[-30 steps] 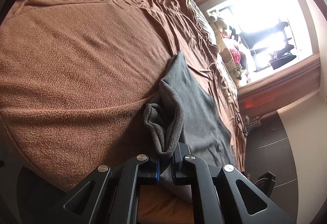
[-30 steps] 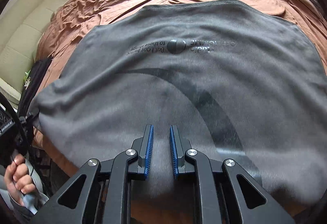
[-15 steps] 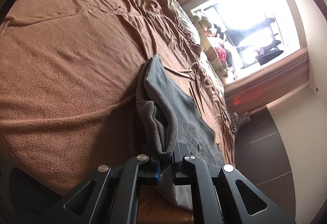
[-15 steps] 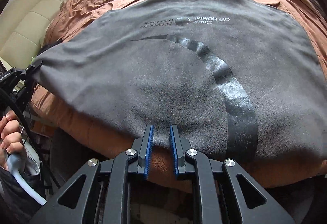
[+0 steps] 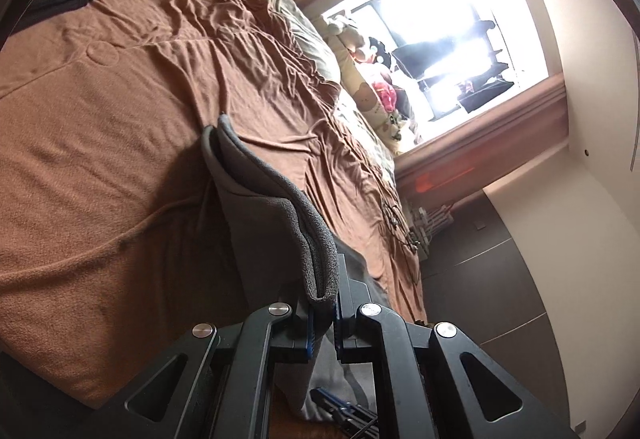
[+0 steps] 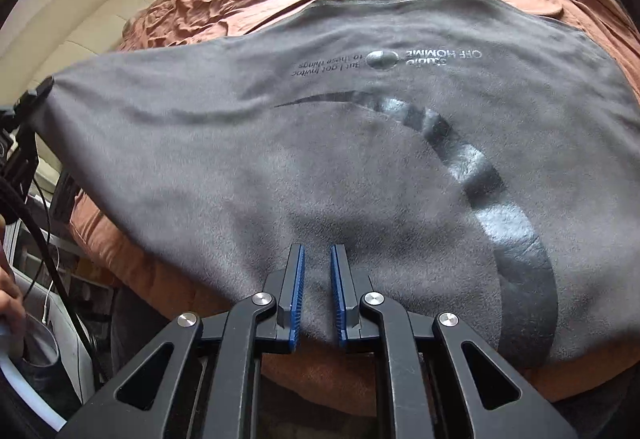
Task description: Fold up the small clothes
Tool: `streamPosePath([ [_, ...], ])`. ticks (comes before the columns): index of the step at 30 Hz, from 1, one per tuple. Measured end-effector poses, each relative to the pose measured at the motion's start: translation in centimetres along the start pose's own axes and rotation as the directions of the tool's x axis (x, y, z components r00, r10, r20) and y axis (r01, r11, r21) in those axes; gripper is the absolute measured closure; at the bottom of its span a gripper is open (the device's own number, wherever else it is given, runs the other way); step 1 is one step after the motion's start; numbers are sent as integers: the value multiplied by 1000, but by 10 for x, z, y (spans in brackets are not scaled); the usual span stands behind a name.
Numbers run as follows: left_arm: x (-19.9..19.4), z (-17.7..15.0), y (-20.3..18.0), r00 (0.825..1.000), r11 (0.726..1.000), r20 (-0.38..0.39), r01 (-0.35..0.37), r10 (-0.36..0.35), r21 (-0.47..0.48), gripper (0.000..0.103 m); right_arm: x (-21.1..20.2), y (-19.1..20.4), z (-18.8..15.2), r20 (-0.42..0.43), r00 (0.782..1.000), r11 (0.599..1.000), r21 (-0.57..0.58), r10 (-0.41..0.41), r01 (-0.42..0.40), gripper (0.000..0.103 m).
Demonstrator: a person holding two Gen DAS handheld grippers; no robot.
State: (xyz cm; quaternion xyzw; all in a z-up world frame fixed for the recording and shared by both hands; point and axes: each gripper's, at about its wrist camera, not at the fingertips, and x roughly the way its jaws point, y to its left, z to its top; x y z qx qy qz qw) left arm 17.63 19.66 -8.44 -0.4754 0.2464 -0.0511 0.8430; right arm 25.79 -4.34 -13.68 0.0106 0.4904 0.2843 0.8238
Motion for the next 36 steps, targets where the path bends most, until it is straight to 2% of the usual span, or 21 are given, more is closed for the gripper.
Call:
streamPosePath([
  [7,14,8,-32,999,998,-14,44,-43,44,97,-3,-13,-6,-35,997,997,42,66,-65,96],
  [15,28,8,-64,998,995,-33,60,-57,86,97,-21,-26,-5,6,994,993,54,107,-107,96],
  [21,39,6,-96,997,987,-49,70,-64,144,97,-53,-44,-5,82,994,996,49,72,-76,96],
  [28,61,-1,-130,992,977,-92,98,-81,189,97,-95,-80,-8,178,983,992,109,38,-59,96],
  [36,86,-20,-172,982,957,-158,139,-100,256,97,-122,-118,-18,215,976,978,196,21,-64,95],
])
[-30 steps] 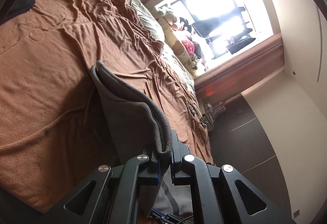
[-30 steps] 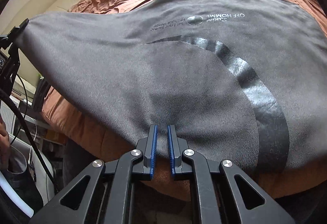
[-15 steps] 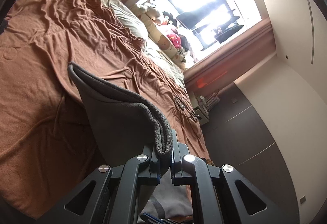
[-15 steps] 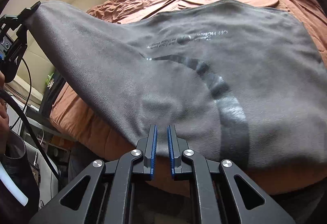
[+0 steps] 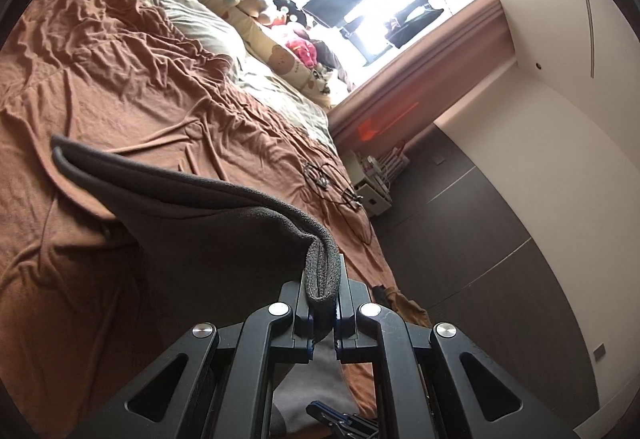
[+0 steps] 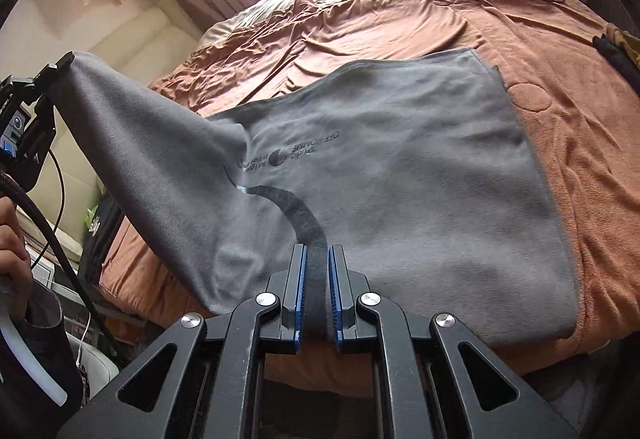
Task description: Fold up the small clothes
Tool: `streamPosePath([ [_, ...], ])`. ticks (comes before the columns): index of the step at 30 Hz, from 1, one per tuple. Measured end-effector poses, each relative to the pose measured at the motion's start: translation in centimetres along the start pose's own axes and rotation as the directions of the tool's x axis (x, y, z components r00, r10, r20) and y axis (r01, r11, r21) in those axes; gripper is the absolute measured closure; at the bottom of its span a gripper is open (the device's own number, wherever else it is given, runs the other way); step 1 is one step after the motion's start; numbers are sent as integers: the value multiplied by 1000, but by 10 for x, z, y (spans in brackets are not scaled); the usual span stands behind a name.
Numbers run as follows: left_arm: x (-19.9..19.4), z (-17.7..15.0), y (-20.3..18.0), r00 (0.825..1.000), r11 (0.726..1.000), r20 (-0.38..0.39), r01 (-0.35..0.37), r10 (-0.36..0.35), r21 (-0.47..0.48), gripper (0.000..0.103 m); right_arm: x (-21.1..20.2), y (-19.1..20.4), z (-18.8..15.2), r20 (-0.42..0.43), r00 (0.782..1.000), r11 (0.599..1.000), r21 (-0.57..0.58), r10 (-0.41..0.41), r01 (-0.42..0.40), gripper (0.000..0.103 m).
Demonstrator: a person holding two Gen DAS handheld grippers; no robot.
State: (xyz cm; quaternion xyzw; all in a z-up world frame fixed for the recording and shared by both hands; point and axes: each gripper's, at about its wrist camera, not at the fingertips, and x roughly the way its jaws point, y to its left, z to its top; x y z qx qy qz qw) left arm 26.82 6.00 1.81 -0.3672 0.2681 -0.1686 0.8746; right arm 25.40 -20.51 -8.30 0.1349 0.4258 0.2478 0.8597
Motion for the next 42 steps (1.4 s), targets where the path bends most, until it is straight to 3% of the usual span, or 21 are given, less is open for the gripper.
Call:
streamPosePath([
  [9,53,-18,-40,990,996,-128,59,-50,73,97,-39,-38,-5,56,998,996,88,-27,22,94],
  [17,104,-53,-68,959,983,-273,115,-73,142,97,-66,-65,-13,80,995,987,151,-59,46,94],
  [24,138,-97,-80,915,971,-395,162,-81,176,97,-86,-80,-21,68,994,984,160,-87,75,94],
  [31,170,-141,-92,860,963,-503,200,-83,183,97,-101,-94,-37,29,992,979,168,-121,114,94],
  [39,208,-186,-89,809,967,-587,168,-23,193,96,-116,-101,-49,8,991,971,202,-132,128,94],
  [41,215,-194,-87,797,968,-604,147,7,204,92,-117,-99,-51,8,993,974,196,-114,110,94],
  [42,218,-197,-86,784,970,-621,143,12,199,77,-117,-98,-51,7,994,977,188,-107,104,94],
])
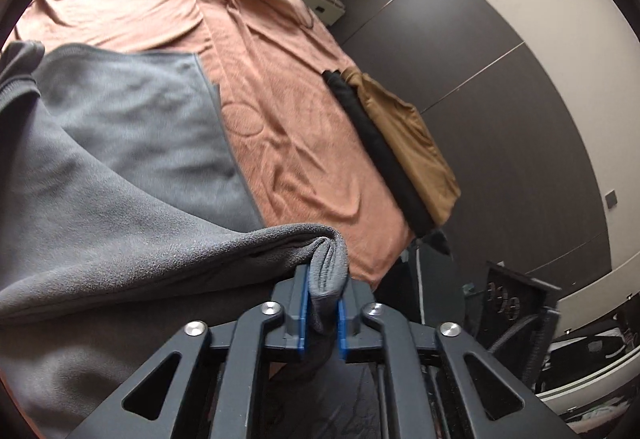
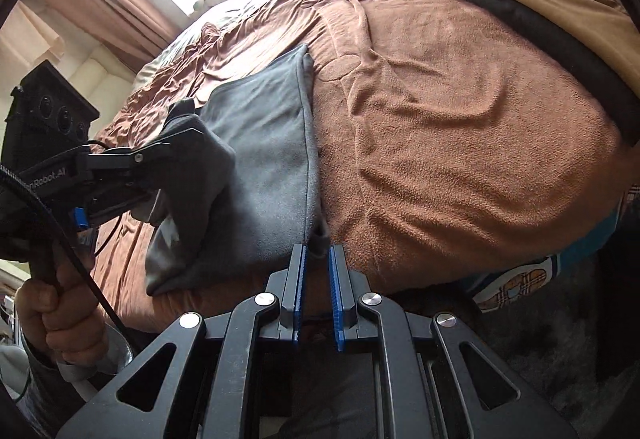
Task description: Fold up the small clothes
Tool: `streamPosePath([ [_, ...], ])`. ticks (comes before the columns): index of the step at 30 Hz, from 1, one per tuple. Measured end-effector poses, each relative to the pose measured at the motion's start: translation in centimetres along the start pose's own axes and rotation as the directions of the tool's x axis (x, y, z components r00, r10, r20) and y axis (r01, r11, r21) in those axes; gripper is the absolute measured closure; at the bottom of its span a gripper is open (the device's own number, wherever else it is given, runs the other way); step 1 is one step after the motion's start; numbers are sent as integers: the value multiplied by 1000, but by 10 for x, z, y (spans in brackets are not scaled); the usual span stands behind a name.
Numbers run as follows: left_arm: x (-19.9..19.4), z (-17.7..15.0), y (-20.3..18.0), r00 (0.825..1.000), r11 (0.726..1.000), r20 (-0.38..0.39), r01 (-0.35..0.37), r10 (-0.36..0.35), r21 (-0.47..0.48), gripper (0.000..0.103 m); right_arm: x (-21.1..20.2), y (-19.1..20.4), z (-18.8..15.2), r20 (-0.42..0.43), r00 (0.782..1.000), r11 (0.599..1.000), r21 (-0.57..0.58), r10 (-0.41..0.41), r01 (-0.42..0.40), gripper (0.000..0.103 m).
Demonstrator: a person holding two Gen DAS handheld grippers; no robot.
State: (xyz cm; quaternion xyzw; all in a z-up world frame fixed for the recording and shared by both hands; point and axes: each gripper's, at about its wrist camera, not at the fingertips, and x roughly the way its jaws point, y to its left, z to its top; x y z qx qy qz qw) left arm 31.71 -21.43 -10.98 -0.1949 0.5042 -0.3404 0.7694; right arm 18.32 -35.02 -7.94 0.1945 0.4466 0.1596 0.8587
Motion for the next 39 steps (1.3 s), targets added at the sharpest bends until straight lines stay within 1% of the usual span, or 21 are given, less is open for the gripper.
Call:
streamPosePath([
  [1,3,0,2,1000,1000,-19,10,-10,-12,61,0,2,-1,0,1000,1000,-12,8,-8,94],
  [2,4,-2,4,999,1000,-26,18,-18,-24,51,0,3,-1,1,1000,1000,-20,18,-18,94],
  [3,1,-3,4,1000,1000,-16,10,-11,-24,35,1,4,0,0,1000,999,-29,29,-29,94],
  [4,-3,-5,5,1000,1000,0,-6,6,-19,25,1,6,0,-1,999,999,-38,38,-38,93],
  [6,-12,-6,9,999,999,24,-26,27,-22,17,3,9,1,1,999,997,-56,48,-48,81],
  [7,-17,-6,13,999,999,32,-26,27,-31,16,6,10,1,2,999,997,-65,50,-50,68],
  [8,-22,-6,18,999,999,39,-30,32,-42,16,7,11,1,6,999,996,-77,52,-51,61],
  [12,-42,-11,39,993,993,63,-92,97,-80,15,18,19,4,14,998,993,-110,54,-52,60],
  [14,-53,-14,51,990,988,76,-109,117,-109,15,26,22,6,11,999,991,-131,40,-39,60],
  [19,-81,-26,80,980,971,103,-148,170,-189,15,42,24,12,17,1000,993,-119,1,1,60],
  [21,-91,-32,93,976,961,114,-155,185,-227,15,45,23,14,24,1000,995,-103,-7,10,66],
  [22,-95,-35,99,974,957,118,-159,191,-241,15,47,22,15,27,1000,996,-89,-8,10,73],
  [23,-98,-38,105,973,953,120,-163,198,-255,15,48,20,15,29,1000,997,-75,-11,13,82],
  [24,-101,-40,111,972,948,120,-164,203,-272,15,49,19,16,32,999,998,-67,-13,15,88],
  [25,-102,-43,116,972,944,119,-164,205,-288,15,50,18,16,37,999,998,-60,-13,16,95],
  [26,-103,-44,121,972,940,117,-160,204,-302,15,49,17,16,41,999,998,-54,-16,18,98],
  [32,-93,-48,147,974,915,113,-140,195,-378,15,41,17,7,48,999,999,-41,15,-13,99],
  [38,-79,-34,157,966,903,132,-153,223,-402,17,38,8,4,39,999,999,-24,31,-31,100],
  [39,-77,-33,157,963,900,134,-163,234,-404,20,38,8,4,39,999,999,-22,32,-32,100],
])
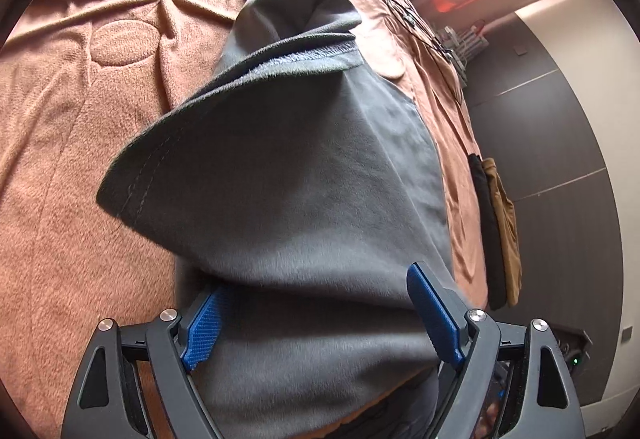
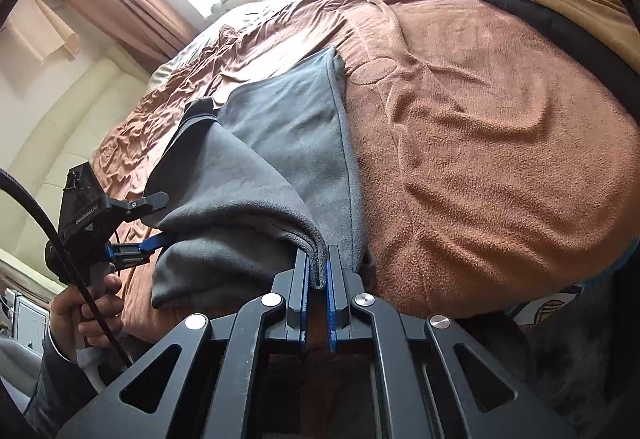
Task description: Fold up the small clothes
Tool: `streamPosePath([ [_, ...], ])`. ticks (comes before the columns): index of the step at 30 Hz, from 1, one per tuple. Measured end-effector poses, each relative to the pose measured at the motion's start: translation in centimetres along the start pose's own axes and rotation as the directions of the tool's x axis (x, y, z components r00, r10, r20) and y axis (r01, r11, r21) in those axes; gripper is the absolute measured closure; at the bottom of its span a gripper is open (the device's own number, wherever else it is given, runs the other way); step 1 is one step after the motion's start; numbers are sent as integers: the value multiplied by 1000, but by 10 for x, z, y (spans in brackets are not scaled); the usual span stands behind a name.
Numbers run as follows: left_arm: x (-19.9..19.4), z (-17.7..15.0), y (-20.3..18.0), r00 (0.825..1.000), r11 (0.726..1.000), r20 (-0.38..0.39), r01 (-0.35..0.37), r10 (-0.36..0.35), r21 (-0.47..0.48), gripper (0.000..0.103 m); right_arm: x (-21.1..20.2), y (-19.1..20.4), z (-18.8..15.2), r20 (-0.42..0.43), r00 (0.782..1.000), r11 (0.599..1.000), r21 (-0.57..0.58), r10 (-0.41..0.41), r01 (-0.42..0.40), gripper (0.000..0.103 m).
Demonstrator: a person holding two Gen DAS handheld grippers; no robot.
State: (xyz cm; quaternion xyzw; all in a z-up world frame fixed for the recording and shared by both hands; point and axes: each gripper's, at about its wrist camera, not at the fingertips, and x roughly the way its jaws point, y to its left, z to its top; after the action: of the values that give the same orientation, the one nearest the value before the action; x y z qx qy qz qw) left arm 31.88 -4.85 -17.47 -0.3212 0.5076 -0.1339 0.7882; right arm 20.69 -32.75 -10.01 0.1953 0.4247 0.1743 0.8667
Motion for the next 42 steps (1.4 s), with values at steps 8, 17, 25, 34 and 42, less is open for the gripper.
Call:
streamPosePath([
  [8,-10,16,-10,998,999,52,-31,30,20,92,-1,1,1,1,1000,1000,-7,13,-13,99],
  [17,-46,52,-79,986,983,149,46,-73,179,94,0,-3,5,3,998,998,6,56,-56,99],
  [25,-46,83,-139,982,955,166,34,-86,295,94,0,0,9,4,990,990,16,140,-140,99],
  [34,-11,111,-170,993,935,111,-11,-30,354,94,9,-8,9,-23,976,974,67,218,-216,99],
  [42,53,122,-185,998,916,15,-57,55,398,94,20,-38,7,-35,970,957,175,242,-232,100],
])
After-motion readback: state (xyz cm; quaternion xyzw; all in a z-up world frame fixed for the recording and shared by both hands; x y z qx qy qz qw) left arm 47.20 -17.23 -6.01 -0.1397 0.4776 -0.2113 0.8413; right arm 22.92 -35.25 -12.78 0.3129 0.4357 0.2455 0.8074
